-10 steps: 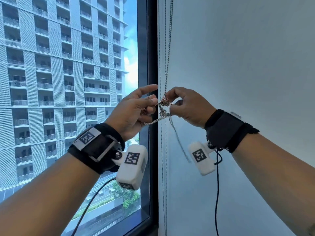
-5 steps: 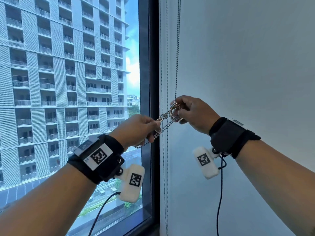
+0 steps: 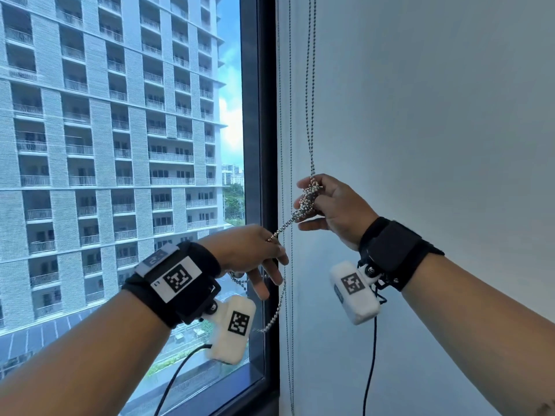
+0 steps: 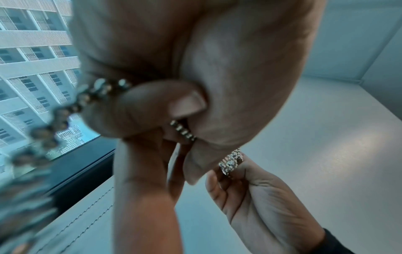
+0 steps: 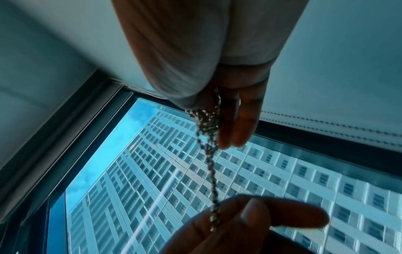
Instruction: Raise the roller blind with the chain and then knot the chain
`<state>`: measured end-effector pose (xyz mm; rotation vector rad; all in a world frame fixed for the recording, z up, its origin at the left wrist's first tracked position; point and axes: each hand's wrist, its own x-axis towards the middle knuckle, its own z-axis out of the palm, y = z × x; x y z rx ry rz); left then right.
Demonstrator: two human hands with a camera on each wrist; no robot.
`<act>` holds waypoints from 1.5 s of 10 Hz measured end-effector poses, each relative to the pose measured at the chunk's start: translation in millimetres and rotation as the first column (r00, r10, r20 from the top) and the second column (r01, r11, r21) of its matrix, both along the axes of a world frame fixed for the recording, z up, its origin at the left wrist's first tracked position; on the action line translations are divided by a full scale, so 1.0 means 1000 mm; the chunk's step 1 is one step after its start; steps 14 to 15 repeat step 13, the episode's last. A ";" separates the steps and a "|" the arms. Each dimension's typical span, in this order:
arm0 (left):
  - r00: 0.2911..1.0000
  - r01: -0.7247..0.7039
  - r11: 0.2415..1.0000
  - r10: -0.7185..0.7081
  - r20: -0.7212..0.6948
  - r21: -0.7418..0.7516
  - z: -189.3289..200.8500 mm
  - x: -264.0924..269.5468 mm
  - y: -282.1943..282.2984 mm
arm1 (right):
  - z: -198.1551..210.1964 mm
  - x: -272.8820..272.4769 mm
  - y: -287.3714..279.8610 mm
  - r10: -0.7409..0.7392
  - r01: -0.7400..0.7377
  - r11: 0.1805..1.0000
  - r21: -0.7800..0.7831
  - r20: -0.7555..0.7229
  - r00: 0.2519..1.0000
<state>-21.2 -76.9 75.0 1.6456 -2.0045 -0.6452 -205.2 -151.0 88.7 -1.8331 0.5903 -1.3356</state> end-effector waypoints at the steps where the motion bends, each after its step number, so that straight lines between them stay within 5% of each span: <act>1: 0.999 -0.010 1.000 0.009 -0.046 -0.022 -0.004 -0.002 -0.003 | -0.002 0.002 0.001 0.042 -0.045 0.996 0.078 0.035 0.998; 4: 0.989 -0.025 0.992 0.006 -0.146 -0.128 -0.030 -0.008 -0.014 | -0.019 0.007 0.008 0.222 -0.283 0.927 0.247 0.247 0.943; 6: 0.986 -0.002 0.989 -0.022 -0.163 -0.149 -0.041 -0.008 -0.018 | -0.041 0.022 0.005 0.055 -0.058 0.995 0.084 0.036 0.998; 9: 1.000 0.006 0.936 -0.010 -0.009 -0.353 -0.048 0.021 -0.022 | -0.064 0.035 -0.012 -0.045 0.045 0.999 0.023 0.007 0.999; 11: 0.998 -0.051 0.907 0.063 0.016 -0.417 -0.043 0.052 -0.011 | -0.065 0.045 -0.021 -0.177 0.174 0.983 -0.055 -0.043 0.983; 13: 0.957 -0.146 0.842 0.254 0.143 -0.520 -0.025 0.085 0.020 | -0.046 0.036 -0.020 -0.464 0.369 0.855 -0.364 -0.221 0.858; 15: 0.957 -0.146 0.842 0.254 0.143 -0.520 -0.025 0.085 0.020 | -0.046 0.036 -0.020 -0.464 0.369 0.855 -0.364 -0.221 0.858</act>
